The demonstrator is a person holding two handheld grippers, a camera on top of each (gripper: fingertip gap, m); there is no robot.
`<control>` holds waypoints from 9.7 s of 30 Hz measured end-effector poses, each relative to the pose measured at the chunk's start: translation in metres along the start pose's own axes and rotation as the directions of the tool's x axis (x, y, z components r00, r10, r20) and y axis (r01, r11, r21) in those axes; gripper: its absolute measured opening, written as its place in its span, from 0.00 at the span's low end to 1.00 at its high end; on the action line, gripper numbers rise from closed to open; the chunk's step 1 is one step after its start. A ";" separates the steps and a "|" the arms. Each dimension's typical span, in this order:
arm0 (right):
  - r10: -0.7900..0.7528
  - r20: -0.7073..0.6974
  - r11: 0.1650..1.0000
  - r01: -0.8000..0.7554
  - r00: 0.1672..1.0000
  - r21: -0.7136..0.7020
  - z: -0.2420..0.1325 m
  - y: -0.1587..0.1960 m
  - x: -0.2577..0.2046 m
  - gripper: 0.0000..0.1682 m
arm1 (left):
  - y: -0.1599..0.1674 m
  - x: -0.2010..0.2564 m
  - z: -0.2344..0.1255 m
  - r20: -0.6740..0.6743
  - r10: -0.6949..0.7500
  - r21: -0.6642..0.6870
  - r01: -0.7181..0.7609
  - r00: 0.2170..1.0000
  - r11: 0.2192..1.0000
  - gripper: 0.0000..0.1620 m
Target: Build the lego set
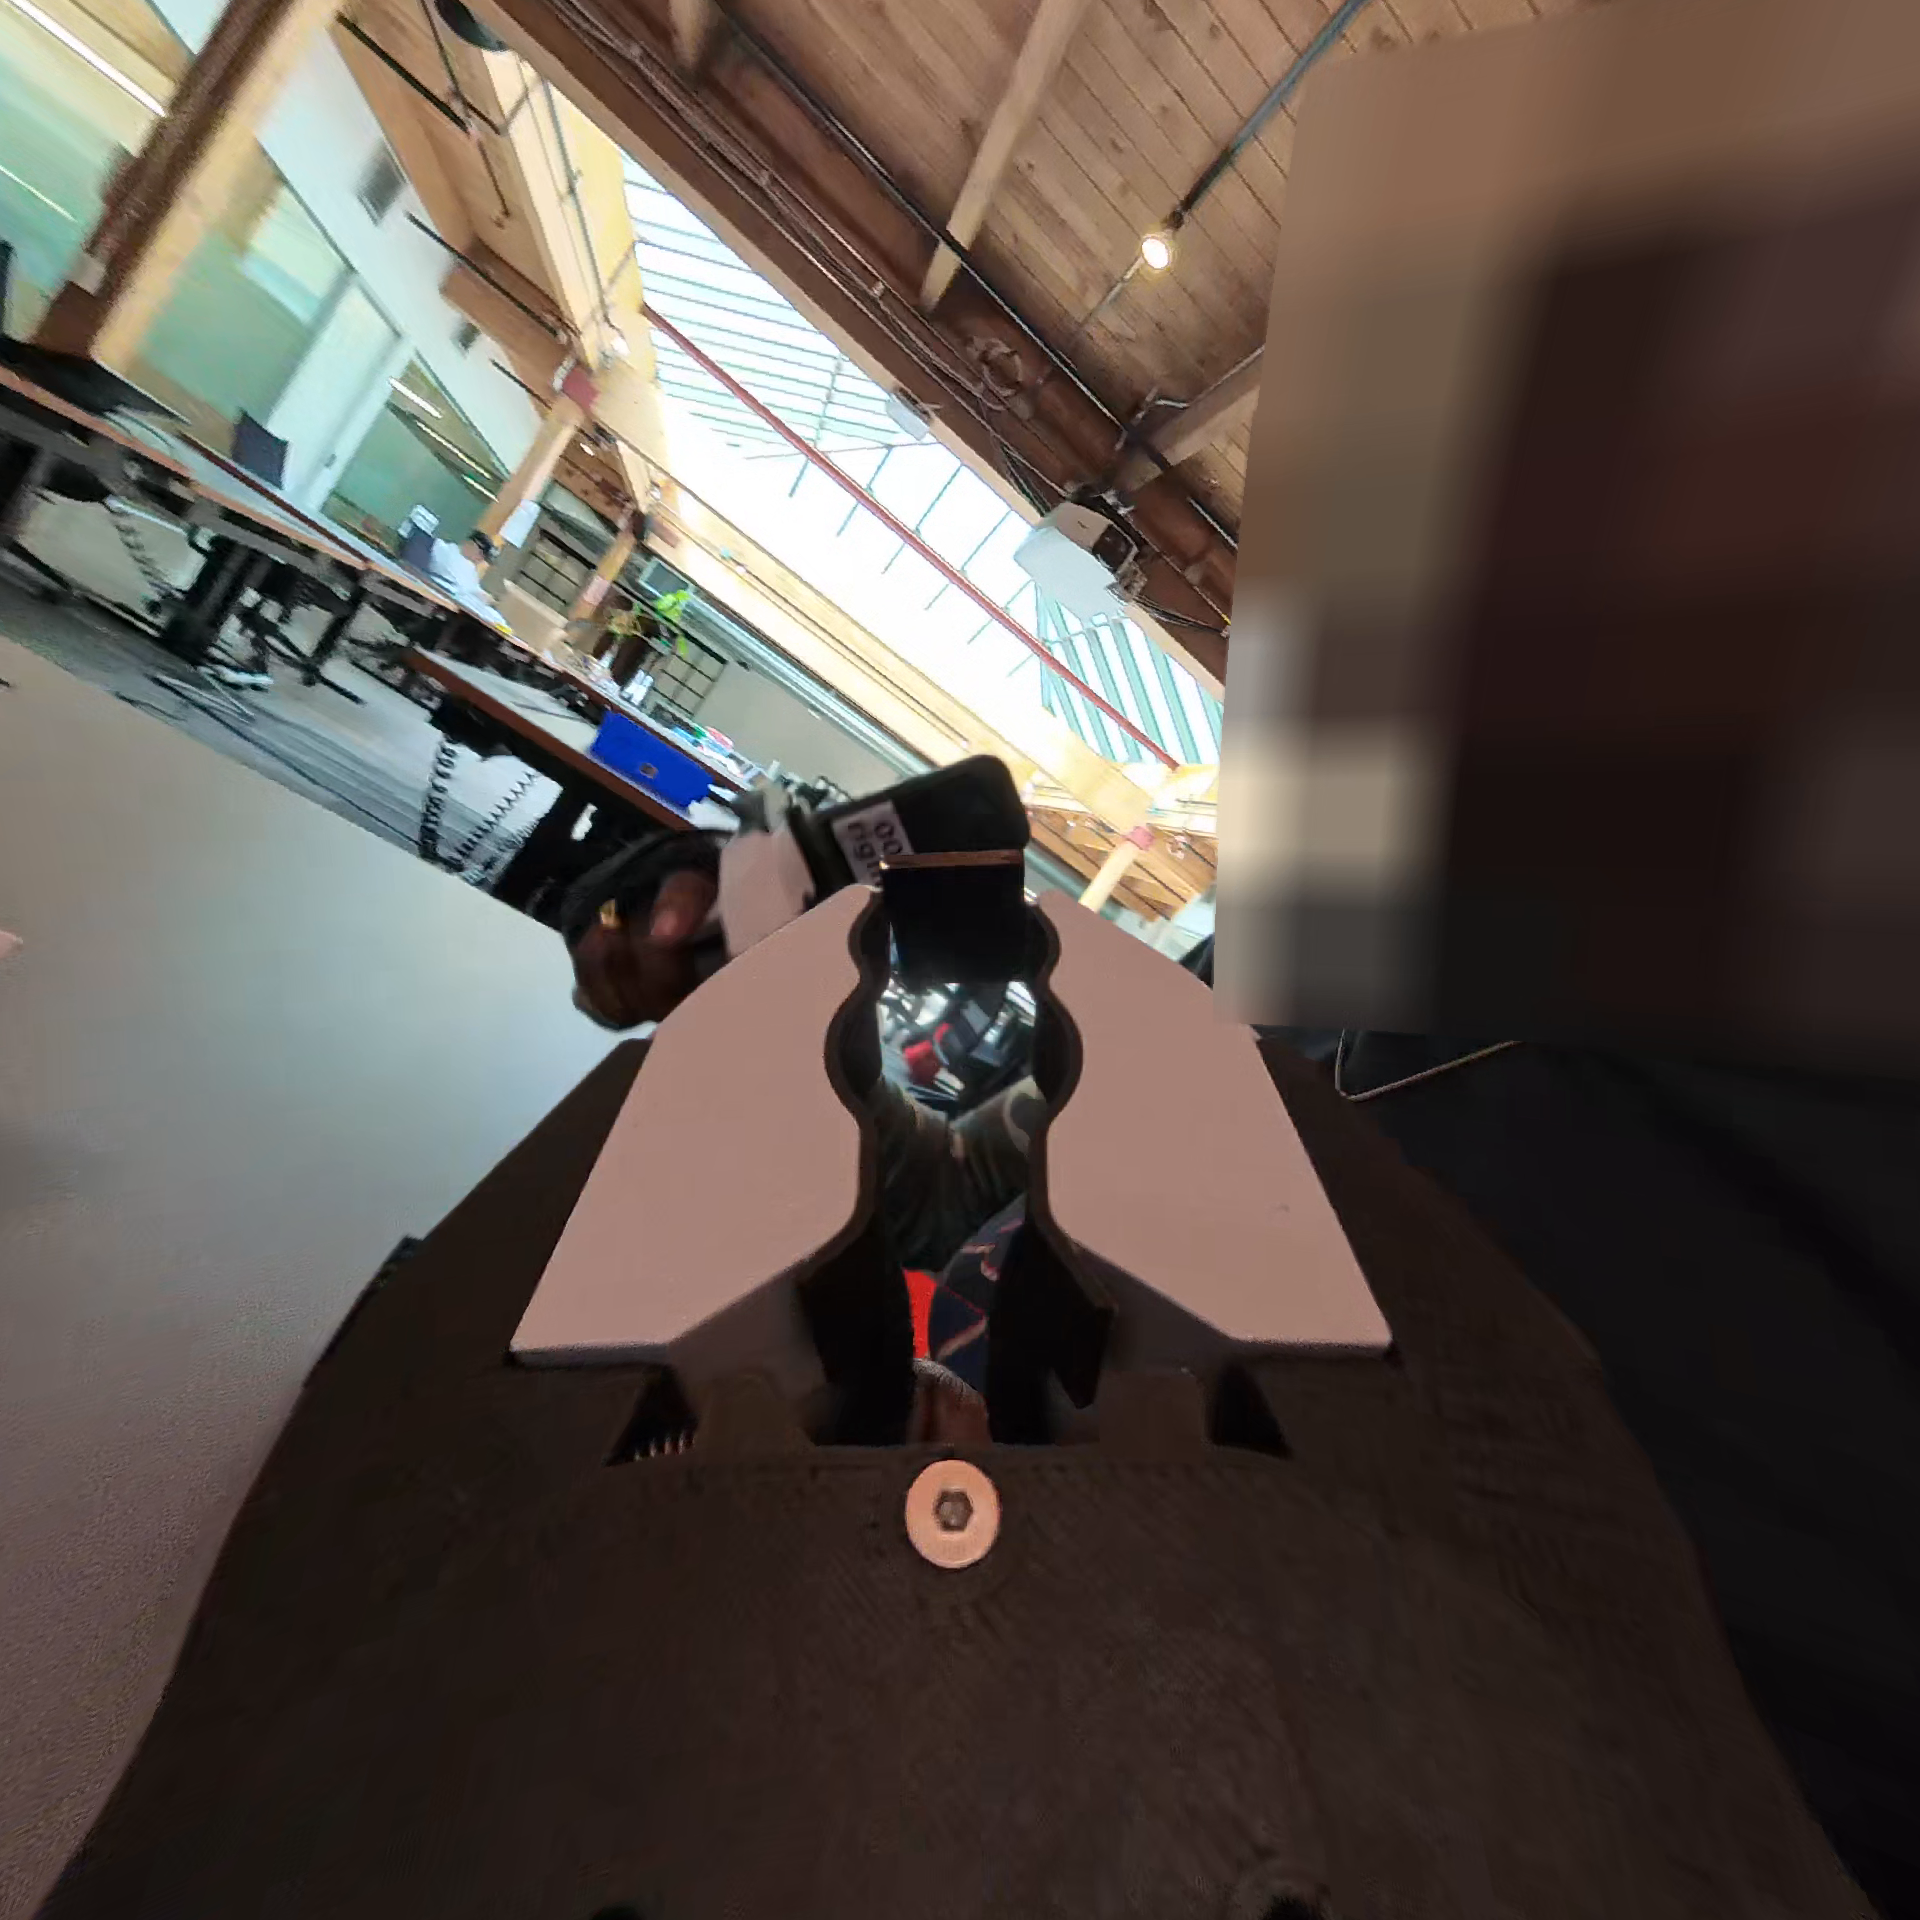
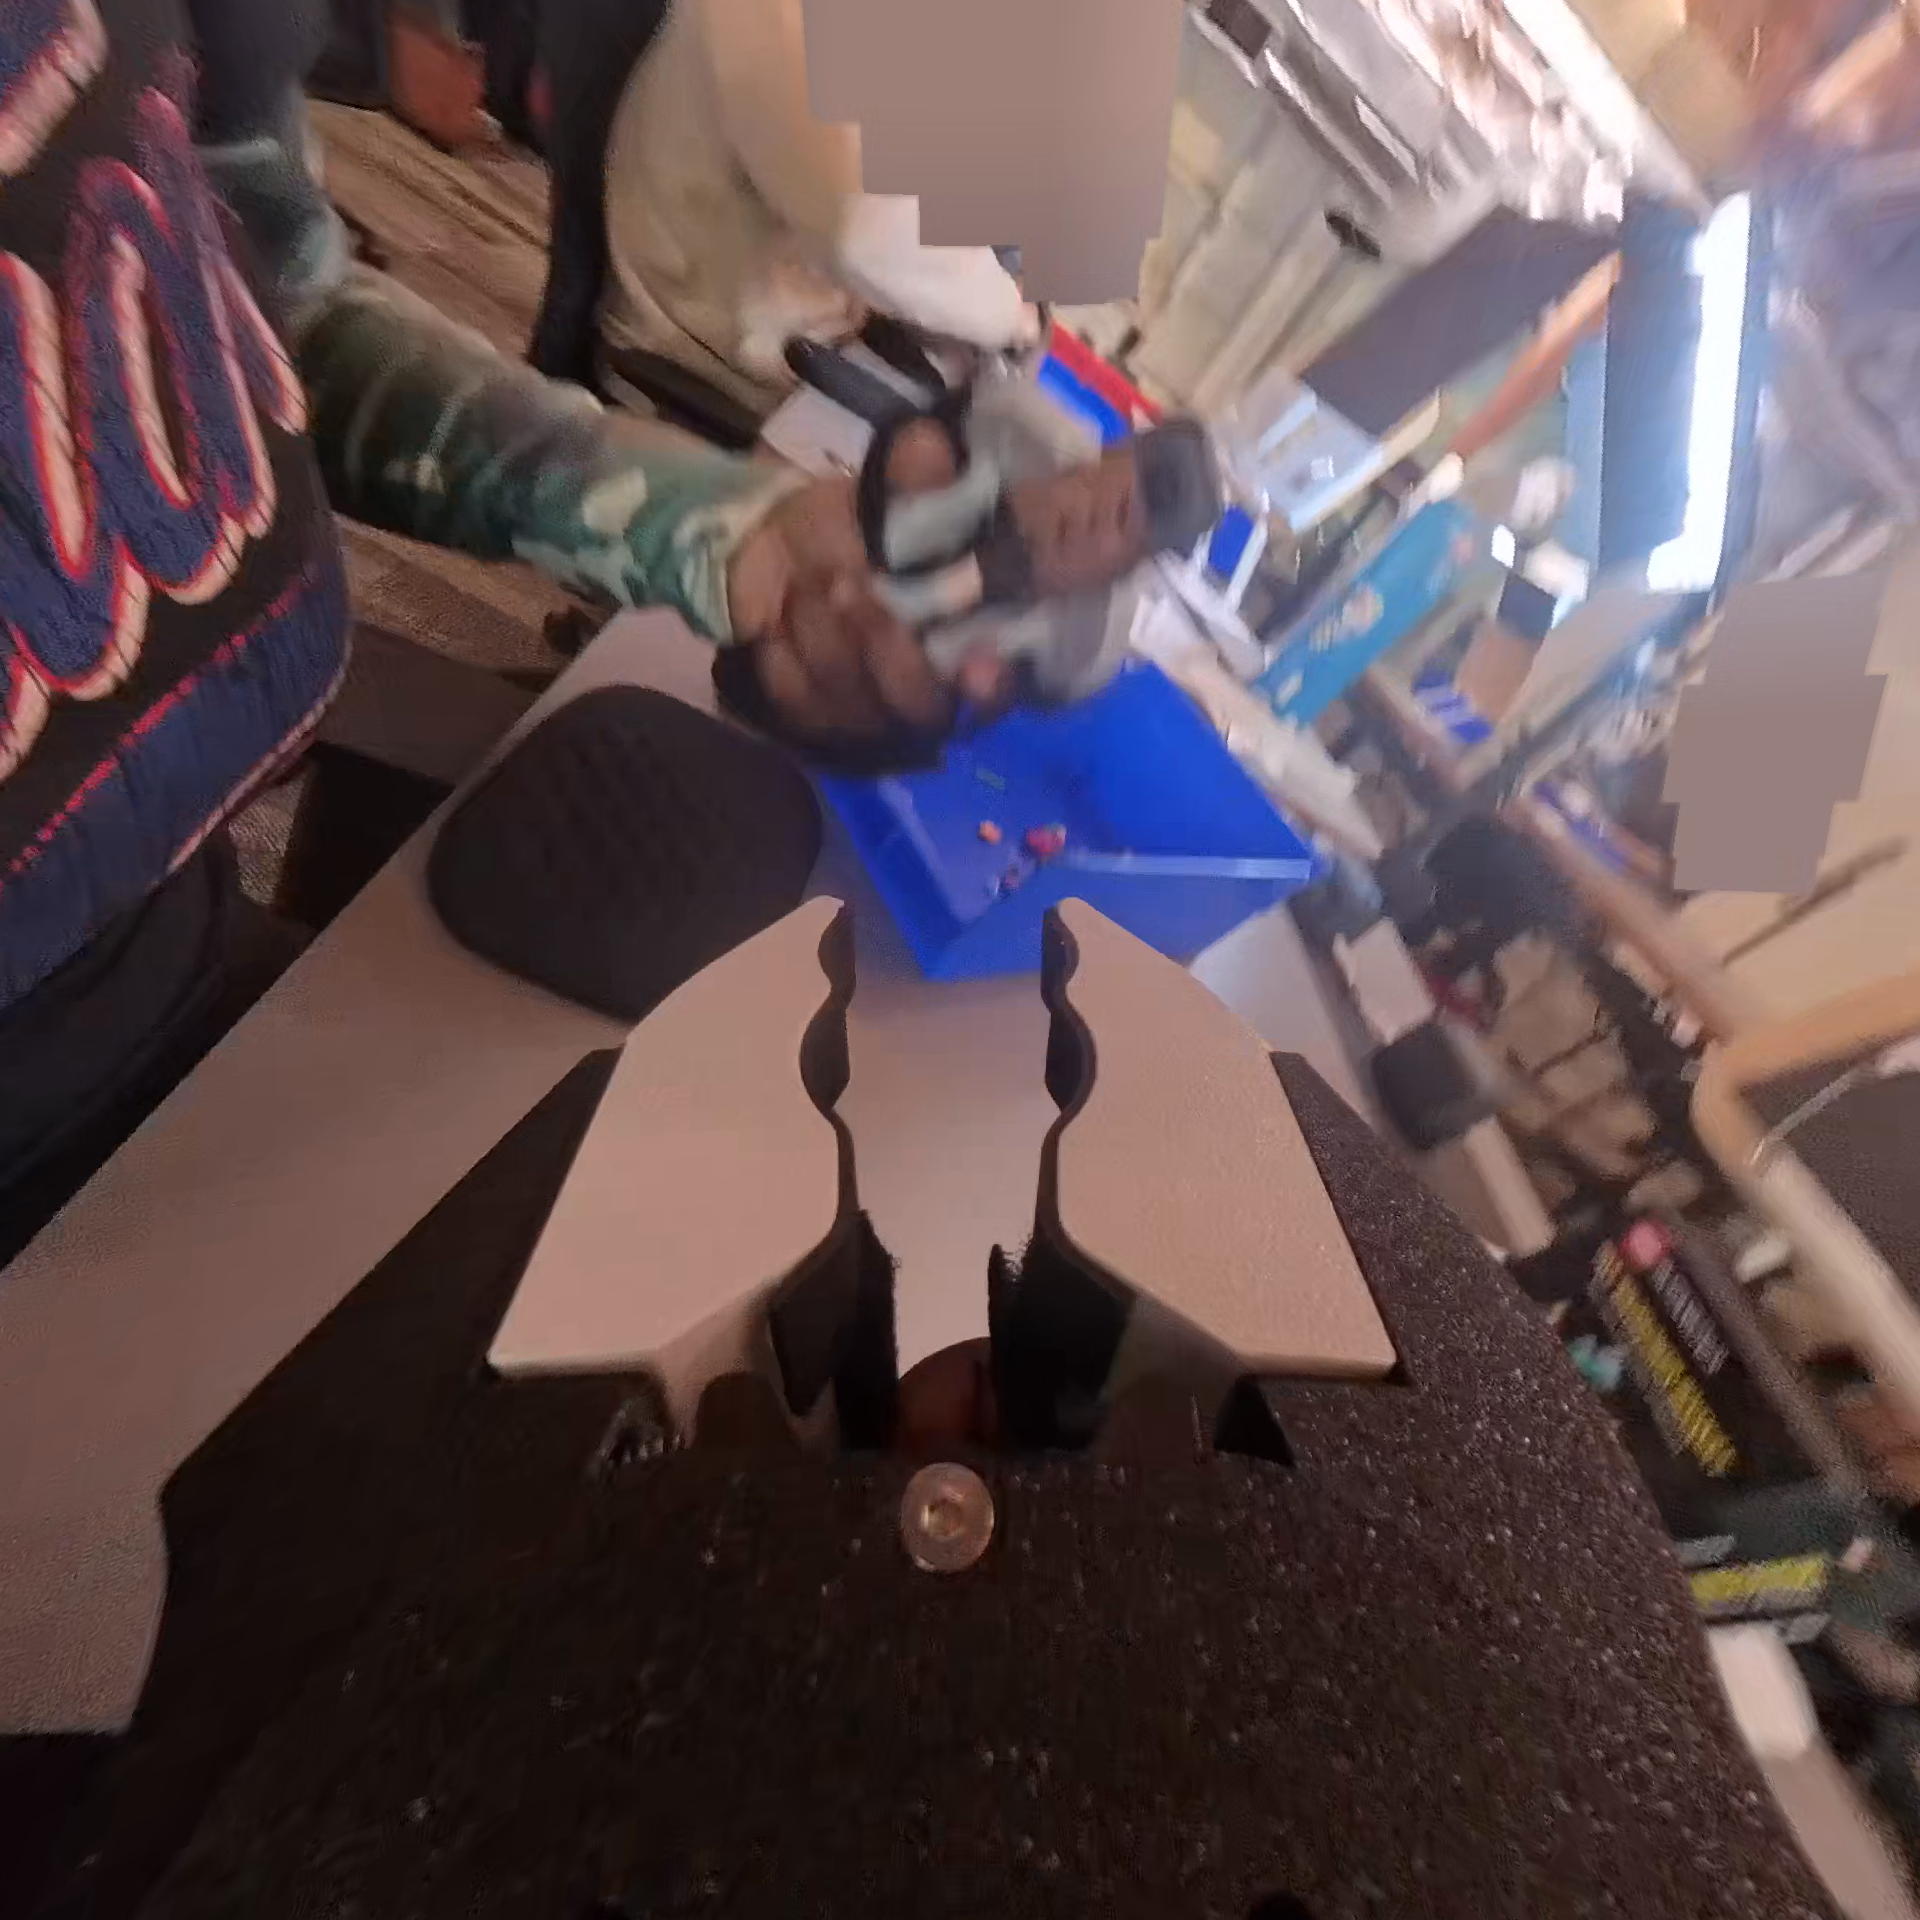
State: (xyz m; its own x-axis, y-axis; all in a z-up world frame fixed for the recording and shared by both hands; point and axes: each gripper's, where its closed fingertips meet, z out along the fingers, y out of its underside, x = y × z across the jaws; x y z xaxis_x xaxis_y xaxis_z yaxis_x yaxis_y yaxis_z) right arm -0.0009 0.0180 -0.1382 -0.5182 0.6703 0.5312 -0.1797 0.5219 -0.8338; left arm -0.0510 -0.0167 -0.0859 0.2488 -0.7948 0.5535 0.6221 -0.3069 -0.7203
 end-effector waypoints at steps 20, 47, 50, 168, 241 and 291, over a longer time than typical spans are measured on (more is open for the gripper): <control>-0.121 0.122 0.987 0.132 0.985 -0.088 0.006 -0.012 -0.010 0.20 | 0.065 -0.029 0.037 -0.004 -0.053 -0.336 0.049 0.999 0.940 0.23; 0.281 -0.302 0.932 -0.333 0.911 -0.139 -0.075 0.060 0.002 0.20 | 0.137 -0.196 -0.003 0.468 0.784 -0.857 -0.009 0.409 0.516 0.18; 0.367 -0.298 0.869 -0.439 0.881 -0.228 -0.064 0.083 -0.001 0.20 | 0.136 -0.191 0.001 0.589 0.697 -0.771 0.027 0.409 0.636 0.30; 0.534 -0.184 0.336 -0.407 0.825 -0.849 -0.002 0.146 -0.030 0.04 | 0.137 -0.161 -0.001 0.331 0.560 -0.797 -0.094 0.759 0.597 0.00; 0.588 -0.284 0.637 -0.650 0.758 -0.415 -0.006 0.137 -0.030 0.35 | 0.085 -0.144 0.010 0.223 0.663 -0.612 -0.427 0.714 0.665 0.21; 0.875 -0.241 0.473 -0.844 0.419 0.253 0.006 0.075 0.048 0.34 | 0.033 -0.134 0.009 0.419 0.835 -0.438 -0.725 0.358 0.531 0.17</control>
State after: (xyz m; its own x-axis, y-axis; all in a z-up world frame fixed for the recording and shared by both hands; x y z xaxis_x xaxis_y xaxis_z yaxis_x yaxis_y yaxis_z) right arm -0.0442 0.0862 -0.1763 -0.1725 0.8650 -0.4712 0.1408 -0.4518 -0.8810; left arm -0.0569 0.0846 -0.1796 0.9191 -0.3216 -0.2279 -0.1753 0.1842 -0.9671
